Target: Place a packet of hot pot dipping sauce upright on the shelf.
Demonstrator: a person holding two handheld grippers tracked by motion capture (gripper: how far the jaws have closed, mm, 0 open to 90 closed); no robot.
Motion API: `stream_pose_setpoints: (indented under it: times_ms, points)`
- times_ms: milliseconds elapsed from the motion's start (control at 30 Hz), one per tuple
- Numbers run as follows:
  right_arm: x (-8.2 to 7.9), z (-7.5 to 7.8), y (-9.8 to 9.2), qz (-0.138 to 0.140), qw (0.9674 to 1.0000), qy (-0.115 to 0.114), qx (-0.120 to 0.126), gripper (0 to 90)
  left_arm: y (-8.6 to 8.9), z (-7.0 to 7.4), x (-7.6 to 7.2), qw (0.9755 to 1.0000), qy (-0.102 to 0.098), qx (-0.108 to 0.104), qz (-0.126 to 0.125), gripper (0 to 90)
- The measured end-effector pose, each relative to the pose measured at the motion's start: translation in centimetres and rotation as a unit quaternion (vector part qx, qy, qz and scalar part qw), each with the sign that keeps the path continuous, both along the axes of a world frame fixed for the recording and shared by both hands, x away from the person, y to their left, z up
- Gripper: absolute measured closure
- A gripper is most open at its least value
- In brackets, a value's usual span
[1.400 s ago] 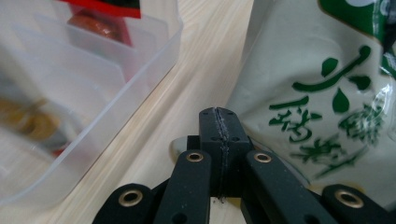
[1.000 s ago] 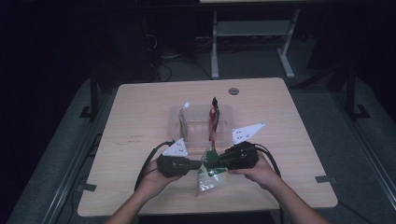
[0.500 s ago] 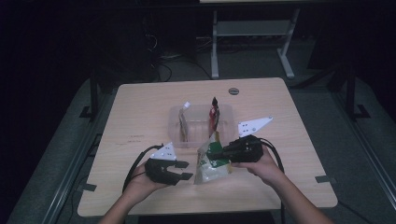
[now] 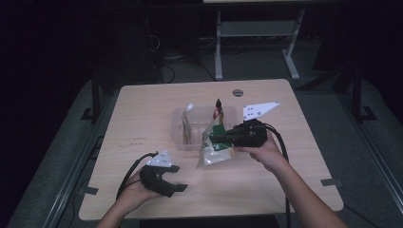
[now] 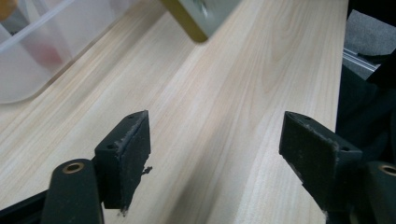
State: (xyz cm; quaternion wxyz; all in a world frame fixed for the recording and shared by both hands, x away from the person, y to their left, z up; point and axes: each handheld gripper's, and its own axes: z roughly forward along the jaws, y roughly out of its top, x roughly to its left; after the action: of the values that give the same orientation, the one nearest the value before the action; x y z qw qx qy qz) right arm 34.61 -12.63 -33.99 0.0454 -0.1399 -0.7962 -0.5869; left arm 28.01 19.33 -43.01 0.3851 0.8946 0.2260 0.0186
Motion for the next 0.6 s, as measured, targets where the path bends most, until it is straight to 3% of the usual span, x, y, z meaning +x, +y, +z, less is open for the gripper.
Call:
stream_pose_setpoints:
  times_ms: [400, 600]
  points:
    - [2.6, 2.0, 0.4, -0.015, 0.9998, -0.013, -0.005, 90.0, -0.1, -0.5, 0.1, 1.0000, 0.002, 0.006, 0.000, 18.2]
    - [4.4, 2.4, 0.5, -0.028, 0.9993, -0.017, -0.020, 90.0, 0.0, -0.5, 0.2, 1.0000, 0.004, 0.007, 0.000, 18.0]
